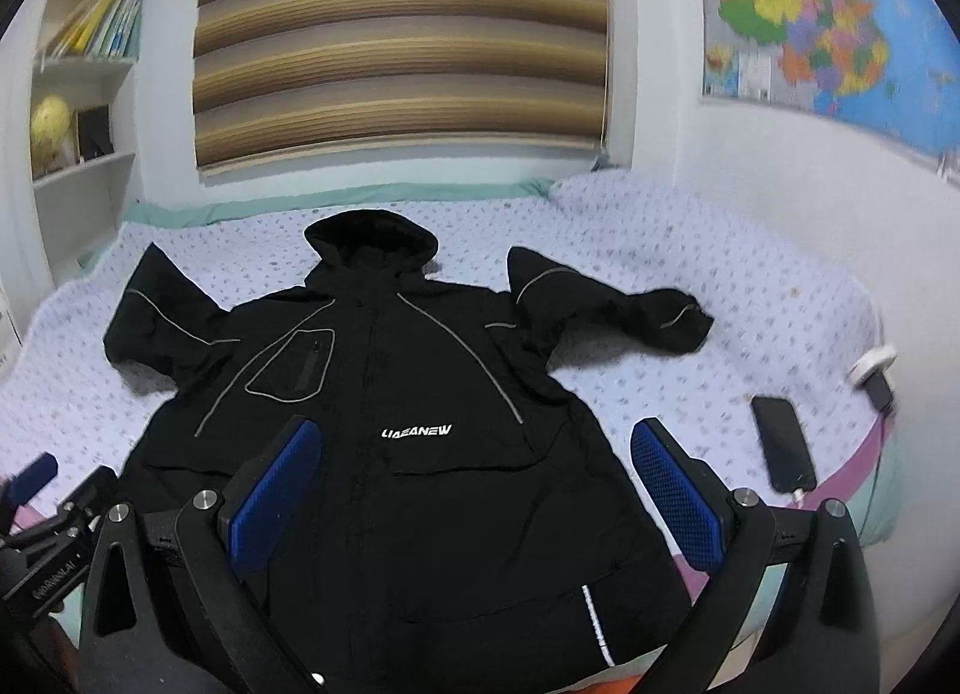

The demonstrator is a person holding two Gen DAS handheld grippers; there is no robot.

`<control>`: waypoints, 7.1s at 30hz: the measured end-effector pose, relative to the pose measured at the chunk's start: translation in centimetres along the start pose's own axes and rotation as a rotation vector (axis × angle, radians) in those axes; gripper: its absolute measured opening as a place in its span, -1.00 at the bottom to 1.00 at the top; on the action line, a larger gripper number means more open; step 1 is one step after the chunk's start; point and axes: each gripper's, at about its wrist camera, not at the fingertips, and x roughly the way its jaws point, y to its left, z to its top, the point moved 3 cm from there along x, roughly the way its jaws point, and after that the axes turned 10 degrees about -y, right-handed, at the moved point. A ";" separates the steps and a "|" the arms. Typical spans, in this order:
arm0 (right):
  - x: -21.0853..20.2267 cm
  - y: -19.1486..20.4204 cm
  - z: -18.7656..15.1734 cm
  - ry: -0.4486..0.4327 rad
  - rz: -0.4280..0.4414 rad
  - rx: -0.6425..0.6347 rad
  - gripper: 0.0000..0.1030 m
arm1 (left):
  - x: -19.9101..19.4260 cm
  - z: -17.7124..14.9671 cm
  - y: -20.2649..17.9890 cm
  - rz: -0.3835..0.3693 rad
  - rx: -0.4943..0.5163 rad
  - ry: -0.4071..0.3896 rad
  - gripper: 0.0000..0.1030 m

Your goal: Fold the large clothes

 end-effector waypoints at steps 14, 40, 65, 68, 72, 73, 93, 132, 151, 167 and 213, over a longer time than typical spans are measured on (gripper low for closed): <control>0.7 2.1 -0.4 0.025 0.050 -0.020 1.00 | 0.9 -0.6 0.8 -0.005 -0.013 0.020 0.63; 12.6 14.7 3.9 -0.053 0.403 -0.031 1.00 | 9.9 6.9 17.1 -0.039 -0.136 0.101 0.63; 34.6 23.6 -6.1 0.135 0.429 -0.093 0.87 | 40.5 4.2 40.2 -0.099 -0.925 0.138 -0.10; 34.6 23.7 -6.2 0.144 0.428 -0.099 0.87 | 40.1 4.8 40.3 -0.054 -0.873 0.102 -0.69; 35.1 23.8 -6.4 0.162 0.424 -0.102 0.87 | 34.5 7.7 41.5 0.156 -0.706 -0.003 -0.70; 35.1 23.7 -6.4 0.163 0.423 -0.100 0.87 | 32.9 8.4 42.1 0.236 -0.662 -0.010 -0.70; 35.0 23.4 -6.4 0.157 0.404 -0.093 0.90 | 30.3 3.7 46.5 0.220 -0.838 -0.075 -0.62; 37.3 14.9 -4.6 0.292 0.377 0.324 0.97 | 35.0 7.8 6.3 -0.680 -0.439 0.385 0.08; 36.7 19.7 2.8 0.280 0.491 0.080 -0.39 | 29.1 13.1 10.9 -0.351 -0.322 0.209 0.08; 42.8 3.3 1.1 0.298 0.174 -0.115 -0.39 | 37.9 4.8 0.7 -0.310 -0.136 0.425 0.07; 32.9 -18.1 1.3 0.350 0.291 0.339 0.68 | 34.5 8.1 -18.5 -0.456 -0.124 0.387 0.18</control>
